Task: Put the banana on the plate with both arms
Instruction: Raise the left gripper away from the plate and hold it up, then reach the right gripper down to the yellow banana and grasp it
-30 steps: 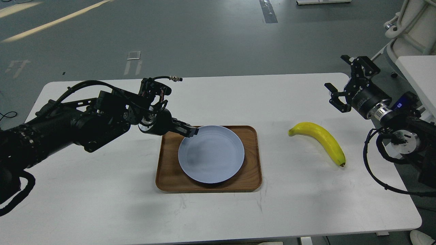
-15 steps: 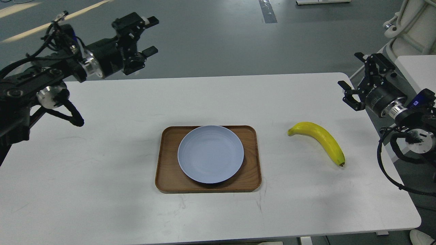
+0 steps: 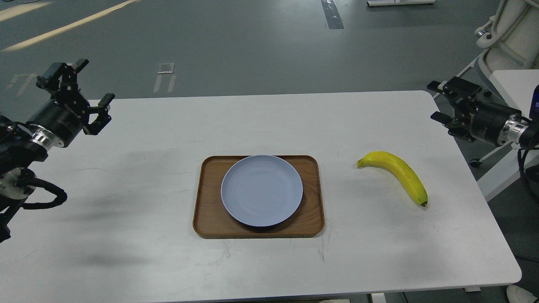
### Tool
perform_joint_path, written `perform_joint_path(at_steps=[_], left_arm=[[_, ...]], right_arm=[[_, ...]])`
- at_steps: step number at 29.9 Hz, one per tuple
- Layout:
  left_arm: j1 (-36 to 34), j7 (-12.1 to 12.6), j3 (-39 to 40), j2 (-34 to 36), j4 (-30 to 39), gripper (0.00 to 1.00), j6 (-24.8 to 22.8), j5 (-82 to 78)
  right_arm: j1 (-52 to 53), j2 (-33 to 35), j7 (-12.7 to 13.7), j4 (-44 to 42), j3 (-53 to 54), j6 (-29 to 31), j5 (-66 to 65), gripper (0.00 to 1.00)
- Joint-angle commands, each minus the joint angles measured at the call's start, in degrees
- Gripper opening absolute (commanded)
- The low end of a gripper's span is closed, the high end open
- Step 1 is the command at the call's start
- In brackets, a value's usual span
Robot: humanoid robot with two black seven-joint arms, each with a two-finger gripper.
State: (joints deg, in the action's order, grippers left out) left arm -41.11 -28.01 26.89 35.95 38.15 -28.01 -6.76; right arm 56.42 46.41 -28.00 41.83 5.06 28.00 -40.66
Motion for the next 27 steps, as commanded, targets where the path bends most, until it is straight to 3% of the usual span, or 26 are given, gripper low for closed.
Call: perform_joint_path(at_steps=[1, 5, 12, 23, 27], left_arm=[[0.07, 0.01, 0.18, -0.18, 0.25, 0.98, 0.01, -0.10], [-0.02, 0.01, 0.18, -0.53, 0.52, 0.98, 0.01, -0.10], [-0.02, 0.01, 0.18, -0.44, 0.52, 0.98, 0.01, -0.10], [-0.02, 0.01, 0.09, -0.79, 0.87, 0.98, 0.01, -0.36], [-0.02, 0.01, 0.09, -0.79, 0.87, 0.98, 0.01, -0.36]], right_arm=[[5.09, 0.44, 0.00, 0.62, -2.42, 0.00, -15.83, 1.00], [11.23, -3.06, 0.00, 0.80, -10.21, 0.00, -31.19, 1.00], [14.15, -14.84, 0.00, -5.09, -31.07, -1.10, -35.81, 1.00], [11.78, -19.25, 0.00, -8.00, -33.45, -3.57, -35.63, 0.99], [10.46, -19.77, 0.00, -8.08, -33.36, -3.74, -35.63, 0.93]])
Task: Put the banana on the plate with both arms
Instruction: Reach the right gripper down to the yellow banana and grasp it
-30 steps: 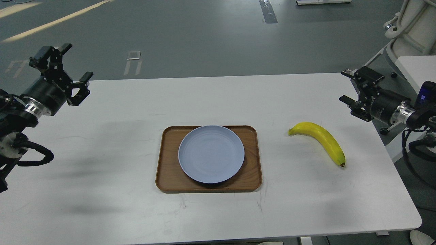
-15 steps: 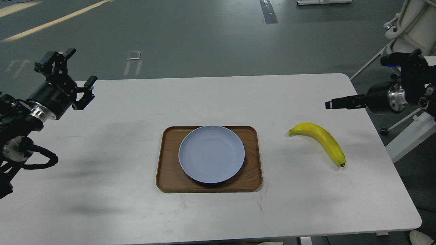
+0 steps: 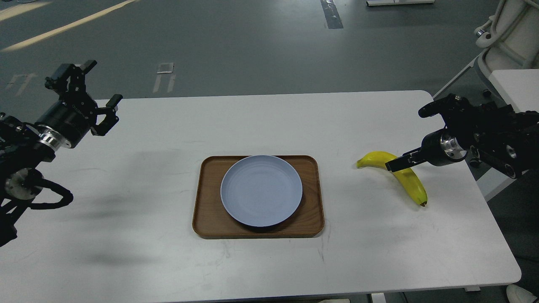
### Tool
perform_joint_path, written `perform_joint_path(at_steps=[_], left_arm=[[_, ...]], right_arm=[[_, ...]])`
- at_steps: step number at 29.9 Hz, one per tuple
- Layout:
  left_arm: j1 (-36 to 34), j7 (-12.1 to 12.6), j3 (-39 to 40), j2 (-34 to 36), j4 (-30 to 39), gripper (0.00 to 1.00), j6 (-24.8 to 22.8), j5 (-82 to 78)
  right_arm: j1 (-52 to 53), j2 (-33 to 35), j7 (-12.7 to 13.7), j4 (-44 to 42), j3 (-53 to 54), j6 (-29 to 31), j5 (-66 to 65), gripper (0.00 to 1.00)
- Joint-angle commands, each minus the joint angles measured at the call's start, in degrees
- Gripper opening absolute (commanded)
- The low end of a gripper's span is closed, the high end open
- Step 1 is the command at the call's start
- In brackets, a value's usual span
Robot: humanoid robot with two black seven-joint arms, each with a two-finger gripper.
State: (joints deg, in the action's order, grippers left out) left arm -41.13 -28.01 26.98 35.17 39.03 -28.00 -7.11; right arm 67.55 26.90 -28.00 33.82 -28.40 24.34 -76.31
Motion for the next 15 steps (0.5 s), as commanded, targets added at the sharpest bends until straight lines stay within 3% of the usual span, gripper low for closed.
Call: perform_joint_path(at_steps=[1, 2, 4, 7, 8, 9, 13, 15], left_arm=[[0.00, 0.01, 0.00, -0.01, 0.00, 0.98, 0.00, -0.01], [0.00, 0.01, 0.00, -0.01, 0.00, 0.98, 0.00, -0.01], [0.00, 0.01, 0.00, 0.07, 0.00, 0.98, 0.00, -0.01], [0.00, 0.01, 0.00, 0.07, 0.00, 0.98, 0.00, -0.01], [0.09, 0.01, 0.00, 0.07, 0.00, 0.98, 0.00, -0.01], [0.09, 0.01, 0.00, 0.07, 0.00, 0.98, 0.00, -0.01], [0.09, 0.01, 0.00, 0.07, 0.00, 0.98, 0.00, -0.01], [0.09, 0.01, 0.00, 0.07, 0.00, 0.98, 0.00, -0.01]], right_arm=[[-0.92, -0.35, 0.00, 0.01, 0.10, -0.17, 0.11, 0.90], [-1.01, -0.44, 0.00, 0.01, 0.10, -0.34, 0.11, 0.86], [-1.19, -1.40, 0.00, -0.34, 0.10, -1.74, 0.11, 0.62], [-1.10, -1.76, 0.00, -0.43, 0.01, -1.84, 0.11, 0.39], [-1.02, -1.76, 0.00, -0.34, 0.01, -1.84, 0.11, 0.20], [-0.84, -1.58, 0.00, -0.25, 0.01, -1.84, 0.11, 0.13], [-0.66, -0.27, 0.00, 0.01, -0.17, -1.84, 0.11, 0.01], [-0.58, 0.78, 0.00, 0.45, -0.08, -1.84, 0.11, 0.00]])
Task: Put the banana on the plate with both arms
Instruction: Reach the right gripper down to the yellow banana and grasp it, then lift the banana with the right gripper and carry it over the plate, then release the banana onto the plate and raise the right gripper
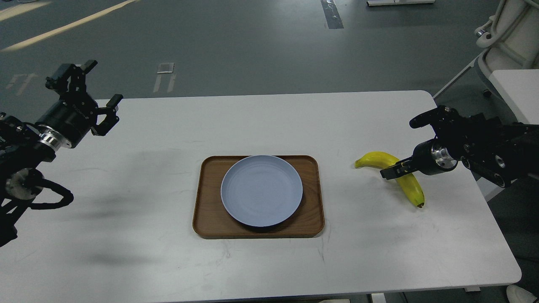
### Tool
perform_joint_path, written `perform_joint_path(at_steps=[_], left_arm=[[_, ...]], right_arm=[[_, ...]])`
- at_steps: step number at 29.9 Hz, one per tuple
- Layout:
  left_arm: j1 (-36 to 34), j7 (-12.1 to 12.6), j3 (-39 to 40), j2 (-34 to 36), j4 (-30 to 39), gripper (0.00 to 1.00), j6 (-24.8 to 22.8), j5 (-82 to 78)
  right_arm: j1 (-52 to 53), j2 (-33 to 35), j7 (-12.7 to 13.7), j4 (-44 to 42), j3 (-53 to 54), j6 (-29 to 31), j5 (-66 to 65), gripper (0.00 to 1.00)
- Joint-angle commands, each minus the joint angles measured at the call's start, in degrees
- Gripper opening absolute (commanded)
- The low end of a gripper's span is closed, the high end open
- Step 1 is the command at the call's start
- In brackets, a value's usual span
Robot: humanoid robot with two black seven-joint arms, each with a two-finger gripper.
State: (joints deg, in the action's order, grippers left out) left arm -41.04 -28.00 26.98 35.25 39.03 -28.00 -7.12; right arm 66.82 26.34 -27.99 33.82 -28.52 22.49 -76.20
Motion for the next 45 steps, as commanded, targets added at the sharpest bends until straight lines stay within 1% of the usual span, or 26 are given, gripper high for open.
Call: perform_joint_path(at_steps=[1, 4, 6, 8, 9, 10, 13, 18, 20, 21, 22, 24, 26, 29, 33, 37, 38, 41, 42, 43, 44, 45], left_arm=[[0.00, 0.00, 0.00, -0.01, 0.00, 0.98, 0.00, 0.00], [0.00, 0.00, 0.00, 0.17, 0.00, 0.98, 0.00, 0.00], [-0.09, 0.00, 0.00, 0.17, 0.09, 0.98, 0.00, 0.00], [-0.09, 0.00, 0.00, 0.26, 0.17, 0.98, 0.00, -0.08], [-0.09, 0.00, 0.00, 0.26, 0.26, 0.98, 0.00, -0.08], [-0.09, 0.00, 0.00, 0.26, 0.26, 0.98, 0.00, -0.08], [-0.18, 0.00, 0.09, 0.17, 0.26, 0.98, 0.00, -0.08], [-0.27, 0.00, 0.09, 0.17, 0.26, 0.98, 0.00, -0.08], [-0.27, 0.00, 0.18, 0.17, 0.26, 0.98, 0.00, 0.00], [-0.27, 0.00, 0.18, 0.17, 0.26, 0.98, 0.00, 0.00], [-0.35, 0.00, 0.18, 0.17, 0.17, 0.98, 0.00, 0.00], [-0.36, 0.00, 0.18, 0.17, 0.26, 0.98, 0.00, 0.00], [-0.36, 0.00, 0.18, 0.08, 0.26, 0.98, 0.00, 0.00], [-0.36, 0.00, 0.18, 0.17, 0.26, 0.98, 0.00, 0.00], [-0.36, 0.00, 0.18, 0.35, 0.26, 0.98, 0.00, 0.09], [-0.44, 0.00, 0.18, 0.43, 0.26, 0.98, 0.00, 0.18], [-0.44, 0.00, 0.18, 0.43, 0.26, 0.98, 0.00, 0.18], [-0.44, 0.00, 0.18, 0.43, 0.26, 0.98, 0.00, 0.18], [-0.44, 0.00, 0.18, 0.43, 0.26, 0.98, 0.00, 0.18], [-0.36, 0.00, 0.27, 0.35, 0.26, 0.98, 0.00, 0.18], [-0.36, 0.00, 0.27, 0.26, 0.26, 0.98, 0.00, 0.18], [-0.36, 0.00, 0.18, 0.26, 0.26, 0.98, 0.00, 0.18]], right_arm=[[0.15, 1.61, -0.01, 0.64, 0.05, 0.01, 0.00, 0.00], [0.85, 2.66, -0.01, 1.34, 0.22, -0.25, 0.17, 0.00], [5.13, 5.38, -0.01, 4.92, 0.49, -0.25, 0.26, 0.00], [9.09, 6.70, -0.01, 8.09, 0.66, -0.17, 0.43, 0.00], [11.64, 6.88, -0.01, 9.76, 1.10, -0.08, 0.44, 0.00], [11.66, 6.89, -0.01, 9.78, 1.10, -0.08, 0.44, 0.00], [16.83, 5.84, -0.01, 12.05, 1.63, 0.36, 0.87, 0.00], [20.36, -0.93, -0.01, 14.00, 1.63, 2.64, 9.30, 0.00], [20.98, -6.97, -0.01, 13.39, 1.28, 4.31, 12.90, 0.00], [20.98, -8.65, -0.01, 13.12, 1.10, 4.40, 13.18, 0.00], [20.89, -11.46, -0.01, 11.81, 0.93, 4.49, 13.44, 0.00], [20.37, -14.28, -0.01, 10.14, 0.58, 4.67, 13.53, 0.00], [18.96, -19.28, -0.01, 7.77, -1.00, 4.84, 13.88, 0.00], [16.50, -24.21, -0.01, 5.04, -1.97, 4.84, 13.88, 0.00], [14.22, -26.34, -0.01, 3.28, -2.06, 4.84, 13.97, 0.00], [12.37, -26.34, -0.01, 2.40, -2.06, 4.84, 15.28, 0.01], [12.19, -26.34, -0.01, 2.39, -2.06, 4.84, 15.38, 0.02], [11.93, -26.34, -0.01, 1.96, -2.15, 4.84, 15.47, 0.12], [11.84, -26.34, -0.01, 1.69, -2.15, 4.84, 15.47, 0.22], [11.84, -26.34, -0.01, 1.69, -2.15, 4.84, 15.47, 0.36], [11.84, -26.34, -0.01, 1.69, -2.15, 4.84, 15.55, 0.42], [11.84, -26.34, -0.01, 1.60, -2.15, 4.76, 15.55, 0.50]])
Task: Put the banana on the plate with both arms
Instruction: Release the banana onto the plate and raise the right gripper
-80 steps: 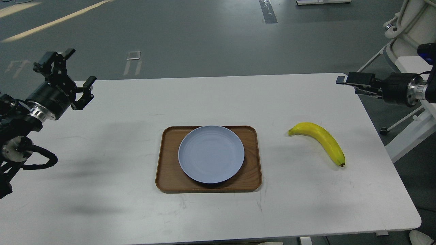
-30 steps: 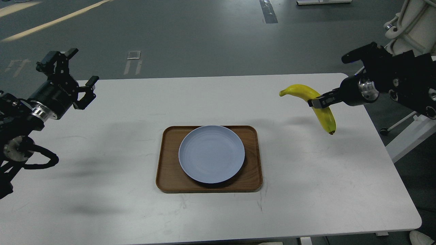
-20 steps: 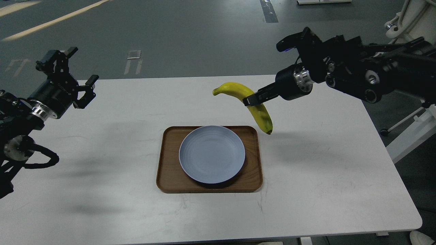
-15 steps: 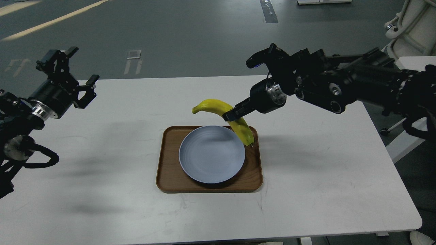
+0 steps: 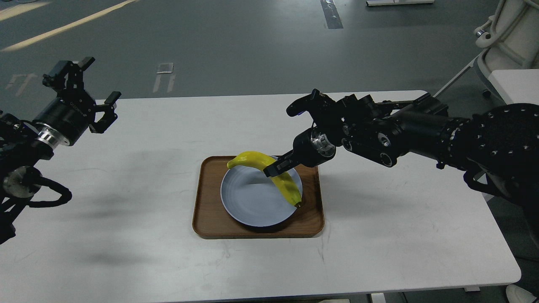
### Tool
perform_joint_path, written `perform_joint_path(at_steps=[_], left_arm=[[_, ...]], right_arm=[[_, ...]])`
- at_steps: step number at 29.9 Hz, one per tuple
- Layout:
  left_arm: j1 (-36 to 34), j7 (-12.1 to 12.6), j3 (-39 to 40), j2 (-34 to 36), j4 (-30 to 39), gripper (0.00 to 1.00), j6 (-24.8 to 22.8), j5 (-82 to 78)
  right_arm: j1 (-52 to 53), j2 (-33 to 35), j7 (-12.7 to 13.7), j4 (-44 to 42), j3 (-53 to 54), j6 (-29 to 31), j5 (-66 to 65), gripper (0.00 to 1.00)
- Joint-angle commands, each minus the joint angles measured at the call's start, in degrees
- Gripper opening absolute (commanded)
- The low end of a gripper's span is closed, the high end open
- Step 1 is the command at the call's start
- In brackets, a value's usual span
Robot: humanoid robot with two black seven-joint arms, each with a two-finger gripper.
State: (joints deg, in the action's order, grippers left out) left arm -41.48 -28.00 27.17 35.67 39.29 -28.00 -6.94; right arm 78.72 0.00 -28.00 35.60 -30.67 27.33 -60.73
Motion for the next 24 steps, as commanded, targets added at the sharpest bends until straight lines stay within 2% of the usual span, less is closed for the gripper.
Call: perform_joint_path(at_steps=[1, 2, 4, 6, 11, 17, 20, 24], left_arm=[[0.09, 0.00, -0.01, -0.25, 0.00, 0.98, 0.00, 0.00], [0.09, 0.00, -0.01, -0.25, 0.00, 0.98, 0.00, 0.00], [0.09, 0.00, -0.01, -0.25, 0.00, 0.98, 0.00, 0.00], [0.09, 0.00, -0.01, -0.25, 0.00, 0.98, 0.00, 0.00], [0.09, 0.00, 0.07, -0.08, 0.00, 0.98, 0.00, 0.00], [0.09, 0.00, 0.07, 0.10, 0.00, 0.98, 0.00, 0.00], [0.26, 0.00, -0.01, -0.16, 0.00, 0.98, 0.00, 0.00], [0.44, 0.00, -0.01, -1.04, 0.00, 0.98, 0.00, 0.00]], right_arm=[[-0.05, 0.00, 0.00, -0.27, 0.08, -0.08, 0.08, 0.61], [-0.05, 0.00, 0.00, -0.27, 0.09, -0.08, 0.08, 0.61], [-0.05, 0.00, 0.00, -0.44, 0.17, -0.17, 0.17, 0.81], [-0.05, 0.00, 0.00, -0.71, 0.79, -0.17, 0.35, 0.96], [1.00, 2.01, 0.00, -1.32, 2.01, -0.60, 6.14, 0.98], [0.04, 15.26, 0.00, -2.99, 17.80, -0.96, 20.70, 0.99], [-5.30, 21.95, 0.00, -3.08, 26.42, -1.05, 27.92, 1.00], [-14.87, 25.48, 0.00, -3.08, 36.79, -1.05, 35.65, 1.00]])
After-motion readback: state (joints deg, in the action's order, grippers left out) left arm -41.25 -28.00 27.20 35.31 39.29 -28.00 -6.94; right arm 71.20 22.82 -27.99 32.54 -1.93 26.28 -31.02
